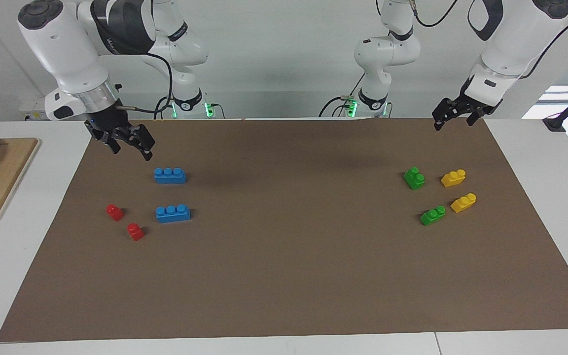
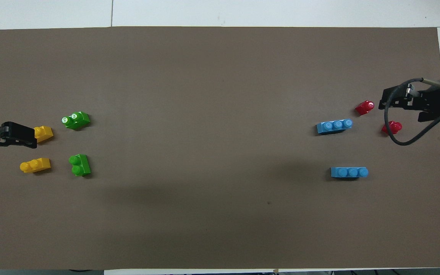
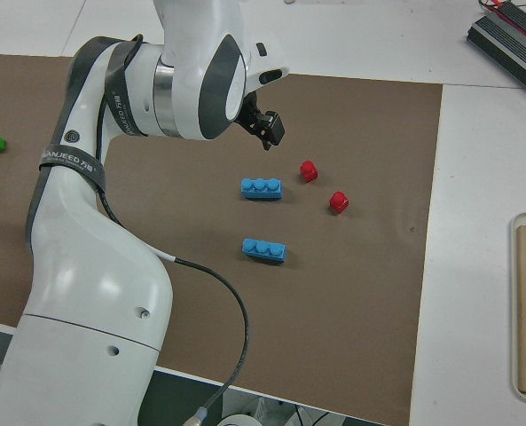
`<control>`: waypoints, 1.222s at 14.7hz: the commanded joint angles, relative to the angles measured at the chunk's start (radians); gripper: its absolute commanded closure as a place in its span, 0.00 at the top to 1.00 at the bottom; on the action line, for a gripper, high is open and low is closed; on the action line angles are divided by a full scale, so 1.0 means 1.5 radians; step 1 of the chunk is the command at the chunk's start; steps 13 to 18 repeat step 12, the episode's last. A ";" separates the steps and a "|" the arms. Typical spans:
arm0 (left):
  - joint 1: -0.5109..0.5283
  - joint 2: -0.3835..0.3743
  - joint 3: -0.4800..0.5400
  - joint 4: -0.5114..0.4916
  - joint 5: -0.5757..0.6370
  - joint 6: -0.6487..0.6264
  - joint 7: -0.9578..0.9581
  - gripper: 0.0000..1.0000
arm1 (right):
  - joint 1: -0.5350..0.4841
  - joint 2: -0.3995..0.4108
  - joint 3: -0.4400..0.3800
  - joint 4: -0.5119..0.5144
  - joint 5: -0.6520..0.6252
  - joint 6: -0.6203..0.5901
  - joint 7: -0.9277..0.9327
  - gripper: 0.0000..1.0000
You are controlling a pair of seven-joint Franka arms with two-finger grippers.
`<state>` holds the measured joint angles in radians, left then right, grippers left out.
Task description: Remove green block with left arm and hold with right
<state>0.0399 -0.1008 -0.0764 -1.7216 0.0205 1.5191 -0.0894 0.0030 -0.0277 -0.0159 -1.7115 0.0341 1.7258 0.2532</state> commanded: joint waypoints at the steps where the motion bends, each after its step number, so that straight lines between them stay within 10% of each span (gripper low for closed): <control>1: -0.007 0.005 0.011 0.020 -0.012 0.004 0.013 1.00 | -0.008 0.022 0.000 0.063 -0.027 -0.066 -0.054 1.00; 18: -0.017 0.006 0.017 0.018 -0.039 0.017 0.012 1.00 | -0.020 0.028 0.001 0.080 -0.039 -0.093 -0.056 1.00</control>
